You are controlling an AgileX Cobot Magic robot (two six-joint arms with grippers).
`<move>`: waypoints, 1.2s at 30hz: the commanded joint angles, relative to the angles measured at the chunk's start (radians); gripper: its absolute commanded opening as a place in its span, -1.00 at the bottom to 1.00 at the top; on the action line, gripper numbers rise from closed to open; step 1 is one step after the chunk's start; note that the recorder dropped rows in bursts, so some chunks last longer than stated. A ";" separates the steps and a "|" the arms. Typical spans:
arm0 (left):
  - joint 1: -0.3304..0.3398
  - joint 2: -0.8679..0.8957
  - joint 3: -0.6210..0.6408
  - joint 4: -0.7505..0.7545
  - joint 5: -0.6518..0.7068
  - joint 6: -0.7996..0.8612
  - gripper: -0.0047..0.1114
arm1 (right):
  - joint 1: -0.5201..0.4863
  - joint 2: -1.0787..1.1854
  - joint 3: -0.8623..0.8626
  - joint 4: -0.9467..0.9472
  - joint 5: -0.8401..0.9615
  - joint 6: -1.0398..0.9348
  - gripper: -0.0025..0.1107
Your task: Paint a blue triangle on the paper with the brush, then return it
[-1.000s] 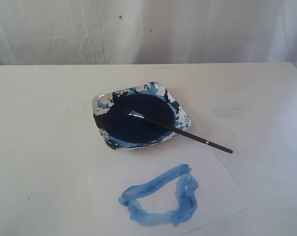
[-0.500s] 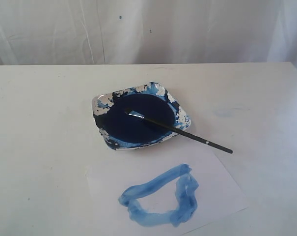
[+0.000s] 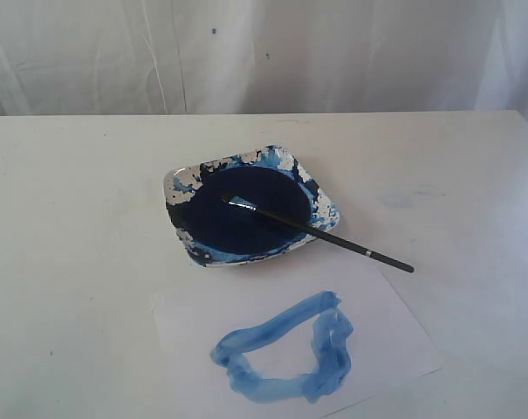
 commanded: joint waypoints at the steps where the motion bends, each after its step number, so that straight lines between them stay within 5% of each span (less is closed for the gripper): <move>1: 0.004 -0.004 0.004 -0.003 0.017 -0.005 -0.92 | -0.003 -0.005 0.005 0.000 0.000 0.004 -0.96; 36: 0.004 -0.004 0.004 -0.003 0.017 -0.005 -0.92 | -0.003 -0.005 0.005 0.000 0.000 -0.002 -0.96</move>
